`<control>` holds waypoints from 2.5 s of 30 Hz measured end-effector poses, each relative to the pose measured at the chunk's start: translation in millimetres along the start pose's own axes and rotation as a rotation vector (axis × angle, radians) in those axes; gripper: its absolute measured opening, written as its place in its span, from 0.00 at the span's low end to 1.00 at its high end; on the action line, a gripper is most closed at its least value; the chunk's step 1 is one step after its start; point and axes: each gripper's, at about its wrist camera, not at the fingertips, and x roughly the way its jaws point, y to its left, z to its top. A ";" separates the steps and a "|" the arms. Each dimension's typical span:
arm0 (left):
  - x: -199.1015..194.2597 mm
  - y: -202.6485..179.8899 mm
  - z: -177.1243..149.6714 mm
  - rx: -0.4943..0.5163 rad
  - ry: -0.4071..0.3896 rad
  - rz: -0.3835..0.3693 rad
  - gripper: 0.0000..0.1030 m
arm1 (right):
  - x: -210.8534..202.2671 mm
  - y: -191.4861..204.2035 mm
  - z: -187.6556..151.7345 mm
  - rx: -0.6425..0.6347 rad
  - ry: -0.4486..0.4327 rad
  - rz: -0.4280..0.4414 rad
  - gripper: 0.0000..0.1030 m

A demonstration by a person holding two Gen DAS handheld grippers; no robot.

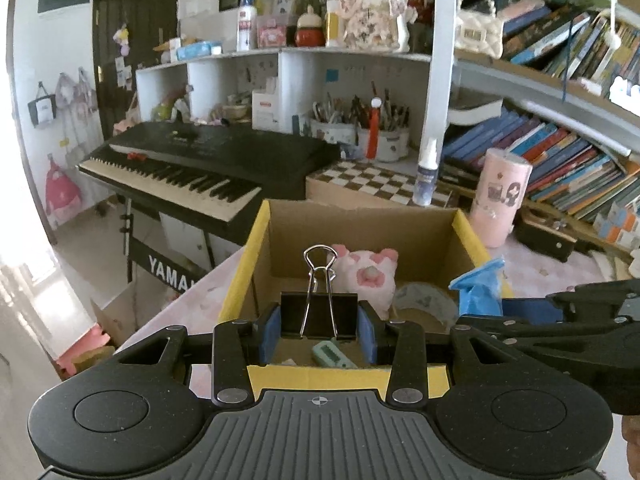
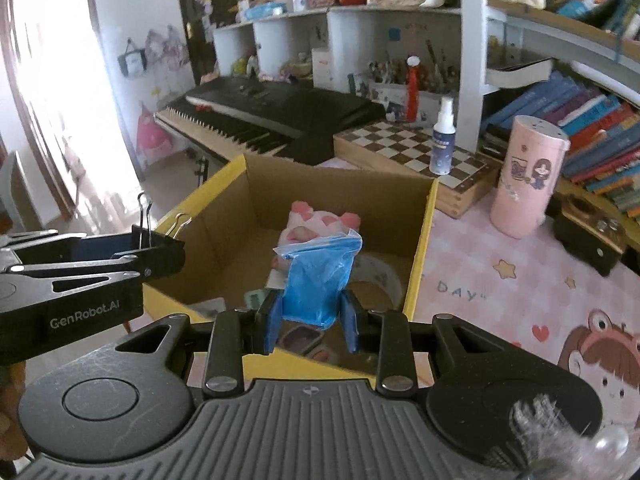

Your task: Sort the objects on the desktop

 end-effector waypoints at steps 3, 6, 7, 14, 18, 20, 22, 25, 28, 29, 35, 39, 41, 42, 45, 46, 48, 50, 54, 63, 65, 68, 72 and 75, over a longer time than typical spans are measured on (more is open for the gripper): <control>13.3 -2.6 -0.8 0.003 0.028 0.009 0.37 | 15.5 -4.8 2.8 -0.034 0.030 0.006 0.28; 26.3 -6.1 -4.2 0.011 0.066 0.023 0.37 | 28.0 -9.3 3.7 -0.054 0.064 0.015 0.28; 28.2 -6.9 -4.6 0.012 0.072 0.024 0.37 | 31.2 -10.6 3.7 -0.057 0.073 0.018 0.28; 39.2 -16.1 -9.8 0.027 0.105 0.035 0.38 | 40.0 -17.0 0.9 -0.075 0.091 0.034 0.28; 39.4 -17.9 -9.6 0.028 0.107 0.027 0.45 | 40.8 -16.2 1.6 -0.077 0.095 0.036 0.29; 38.0 -18.3 -8.7 0.035 0.096 0.043 0.50 | 40.0 -16.1 1.3 -0.073 0.091 0.034 0.31; 33.2 -16.5 -8.8 0.036 0.080 0.055 0.55 | 36.9 -16.0 0.4 -0.069 0.080 0.025 0.35; 26.0 -12.5 -7.0 0.027 0.054 0.064 0.68 | 28.6 -16.8 -1.6 -0.055 0.053 0.002 0.41; 15.9 -10.3 -5.3 0.024 0.022 0.063 0.76 | 16.2 -16.5 -4.7 -0.031 0.018 -0.024 0.44; 12.5 -10.4 -5.1 0.028 0.013 0.065 0.79 | 11.2 -16.1 -6.4 -0.022 0.004 -0.032 0.44; -10.1 -11.6 -6.9 0.062 -0.032 0.053 0.89 | -22.3 -9.7 -18.9 0.017 -0.083 -0.111 0.51; -25.3 -12.2 -13.8 0.087 -0.045 0.037 0.92 | -43.5 -8.9 -33.9 0.070 -0.130 -0.178 0.56; -32.9 -11.8 -19.0 0.098 -0.048 0.031 0.93 | -54.4 -9.2 -44.2 0.107 -0.145 -0.219 0.58; -36.6 -11.7 -21.6 0.103 -0.048 0.029 0.93 | -59.6 -9.3 -49.2 0.122 -0.149 -0.236 0.58; -48.2 -11.1 -32.0 0.111 -0.049 0.017 0.93 | -75.6 -8.6 -68.6 0.177 -0.151 -0.297 0.61; -52.3 -10.6 -35.1 0.111 -0.050 0.013 0.93 | -80.9 -8.1 -75.6 0.196 -0.152 -0.317 0.61; -60.1 -10.0 -42.2 0.111 -0.051 0.002 0.94 | -92.0 -6.6 -90.5 0.235 -0.151 -0.361 0.63; -66.8 -10.3 -49.5 0.111 -0.053 -0.012 0.94 | -101.8 -5.0 -104.2 0.266 -0.150 -0.404 0.65; -77.1 -14.8 -64.8 0.124 -0.048 -0.038 0.94 | -122.0 -0.4 -132.3 0.318 -0.155 -0.487 0.72; -95.6 -36.2 -89.3 0.182 -0.030 -0.098 0.94 | -157.7 14.1 -183.5 0.407 -0.158 -0.639 0.87; -98.4 -40.9 -94.2 0.190 -0.021 -0.113 0.94 | -163.0 17.0 -190.5 0.413 -0.155 -0.660 0.90; -99.9 -50.4 -100.4 0.210 -0.007 -0.132 0.94 | -169.9 19.7 -198.1 0.411 -0.156 -0.677 0.95; -102.3 -60.7 -106.3 0.235 0.001 -0.145 0.94 | -175.6 20.3 -206.7 0.418 -0.144 -0.688 0.96; -104.7 -65.8 -109.7 0.255 0.005 -0.145 0.94 | -179.4 22.2 -211.8 0.422 -0.140 -0.686 0.96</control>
